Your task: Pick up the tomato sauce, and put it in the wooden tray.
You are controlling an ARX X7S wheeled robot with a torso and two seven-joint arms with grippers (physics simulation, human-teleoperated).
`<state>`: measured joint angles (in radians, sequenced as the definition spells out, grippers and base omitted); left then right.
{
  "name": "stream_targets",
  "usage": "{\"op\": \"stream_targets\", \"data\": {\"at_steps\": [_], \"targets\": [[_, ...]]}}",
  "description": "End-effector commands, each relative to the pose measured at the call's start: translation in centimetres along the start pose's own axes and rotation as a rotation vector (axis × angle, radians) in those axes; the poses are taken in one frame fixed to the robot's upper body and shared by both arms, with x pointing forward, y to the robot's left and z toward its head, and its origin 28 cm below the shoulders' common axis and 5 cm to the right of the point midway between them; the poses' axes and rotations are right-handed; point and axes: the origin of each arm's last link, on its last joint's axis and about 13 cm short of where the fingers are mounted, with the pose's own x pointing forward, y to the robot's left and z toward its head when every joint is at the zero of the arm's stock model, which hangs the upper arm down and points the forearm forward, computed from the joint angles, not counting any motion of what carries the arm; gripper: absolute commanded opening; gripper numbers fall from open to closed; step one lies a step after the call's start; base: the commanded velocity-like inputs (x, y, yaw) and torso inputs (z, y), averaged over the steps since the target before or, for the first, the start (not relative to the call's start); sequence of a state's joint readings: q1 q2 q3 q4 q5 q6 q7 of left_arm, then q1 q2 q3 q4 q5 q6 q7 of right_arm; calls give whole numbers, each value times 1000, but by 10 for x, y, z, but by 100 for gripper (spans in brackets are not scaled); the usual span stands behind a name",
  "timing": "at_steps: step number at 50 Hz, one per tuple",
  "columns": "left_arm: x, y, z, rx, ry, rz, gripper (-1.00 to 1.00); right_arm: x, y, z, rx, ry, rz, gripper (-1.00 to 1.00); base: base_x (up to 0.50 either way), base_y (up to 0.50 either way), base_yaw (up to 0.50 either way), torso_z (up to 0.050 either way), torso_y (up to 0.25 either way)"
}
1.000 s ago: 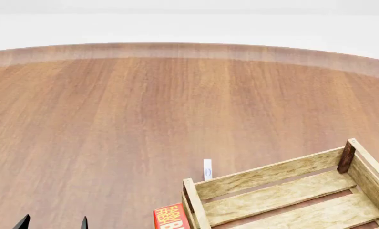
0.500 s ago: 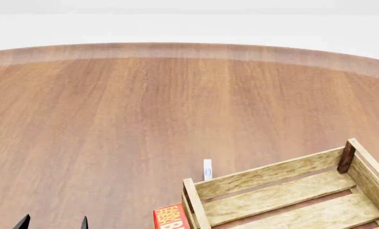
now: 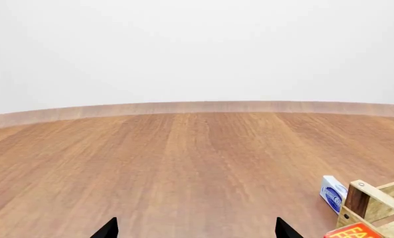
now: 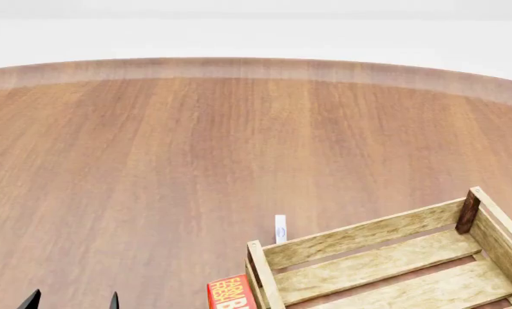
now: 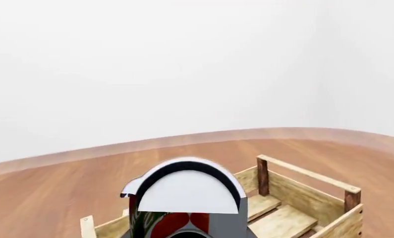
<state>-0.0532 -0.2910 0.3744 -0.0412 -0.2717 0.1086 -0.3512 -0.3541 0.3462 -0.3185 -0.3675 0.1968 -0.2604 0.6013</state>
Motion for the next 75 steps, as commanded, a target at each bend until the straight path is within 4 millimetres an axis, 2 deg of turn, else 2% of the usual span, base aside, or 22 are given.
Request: {"op": "stream_targets", "data": {"at_steps": [1,7,12,23,32,44,52,62,67,75], "targets": [[0,0,0,-1,0,0,100,24,-1,6,-13,-8,-43,-100,0,0,0,0,0],[0,0,0,-1,1,1,100,38,-2,5,-6,14,-65,-100,0,0,0,0,0],[0,0,1,0,1,1,100,43,-4,14,0,-4,-87,-100,0,0,0,0,2],[0,0,1,0,1,0,100,75,-9,20,22,49,-131,-100,0,0,0,0,0],[0,0,1,0,1,1,100,95,-5,28,22,65,-129,-100,0,0,0,0,0],[0,0,2,-1,1,2,100,147,-6,10,-13,165,-200,-100,0,0,0,0,0],[1,0,1,1,1,2,100,162,-4,11,-27,168,-215,-100,0,0,0,0,0],[1,0,1,2,1,2,100,186,-7,-1,-40,211,-244,-100,0,0,0,0,1],[0,0,0,1,2,3,100,207,-10,-12,-44,252,-273,-100,0,0,0,0,0],[0,0,0,0,2,2,100,229,-14,-32,-59,276,-276,-100,0,0,0,0,0]]}}
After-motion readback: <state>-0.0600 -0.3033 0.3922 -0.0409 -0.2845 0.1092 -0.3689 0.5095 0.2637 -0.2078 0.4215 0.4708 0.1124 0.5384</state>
